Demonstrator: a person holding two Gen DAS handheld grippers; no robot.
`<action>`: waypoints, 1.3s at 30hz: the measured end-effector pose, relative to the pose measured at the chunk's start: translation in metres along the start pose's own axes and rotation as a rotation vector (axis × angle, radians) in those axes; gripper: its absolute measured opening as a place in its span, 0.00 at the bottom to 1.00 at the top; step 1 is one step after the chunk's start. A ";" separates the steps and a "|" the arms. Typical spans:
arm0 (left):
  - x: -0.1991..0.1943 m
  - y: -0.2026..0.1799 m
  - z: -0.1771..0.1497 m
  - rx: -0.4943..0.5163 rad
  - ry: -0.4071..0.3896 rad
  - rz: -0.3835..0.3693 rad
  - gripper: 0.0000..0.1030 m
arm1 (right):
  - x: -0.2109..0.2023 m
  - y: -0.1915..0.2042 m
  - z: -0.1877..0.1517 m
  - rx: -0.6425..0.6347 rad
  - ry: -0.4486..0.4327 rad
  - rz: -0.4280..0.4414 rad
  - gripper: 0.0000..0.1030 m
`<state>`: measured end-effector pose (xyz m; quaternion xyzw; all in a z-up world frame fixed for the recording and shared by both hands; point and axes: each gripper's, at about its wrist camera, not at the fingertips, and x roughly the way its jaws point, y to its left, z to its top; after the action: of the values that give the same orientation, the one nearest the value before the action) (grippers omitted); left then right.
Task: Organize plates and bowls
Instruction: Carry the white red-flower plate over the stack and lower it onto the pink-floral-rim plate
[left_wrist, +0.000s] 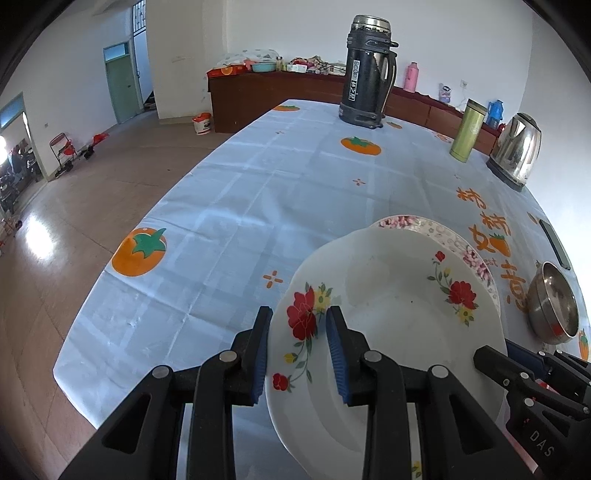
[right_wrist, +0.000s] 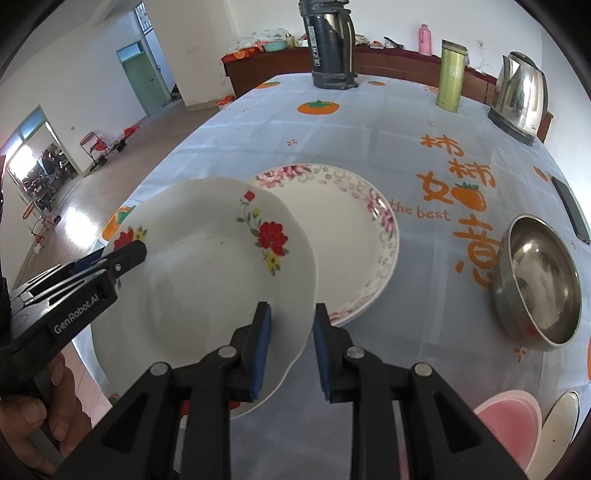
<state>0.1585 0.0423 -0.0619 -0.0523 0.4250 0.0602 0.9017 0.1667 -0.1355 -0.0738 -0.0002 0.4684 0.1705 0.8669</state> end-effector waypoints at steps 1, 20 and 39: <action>0.000 -0.001 0.000 0.002 0.000 -0.001 0.31 | 0.000 -0.001 0.000 0.001 -0.001 0.000 0.23; -0.005 -0.020 0.001 0.024 -0.009 -0.030 0.31 | -0.012 -0.015 -0.005 0.022 -0.017 -0.019 0.23; 0.008 -0.040 0.020 0.062 -0.019 -0.065 0.31 | -0.016 -0.035 0.006 0.063 -0.037 -0.065 0.23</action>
<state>0.1847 0.0058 -0.0542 -0.0372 0.4160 0.0183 0.9084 0.1741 -0.1720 -0.0628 0.0150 0.4570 0.1275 0.8802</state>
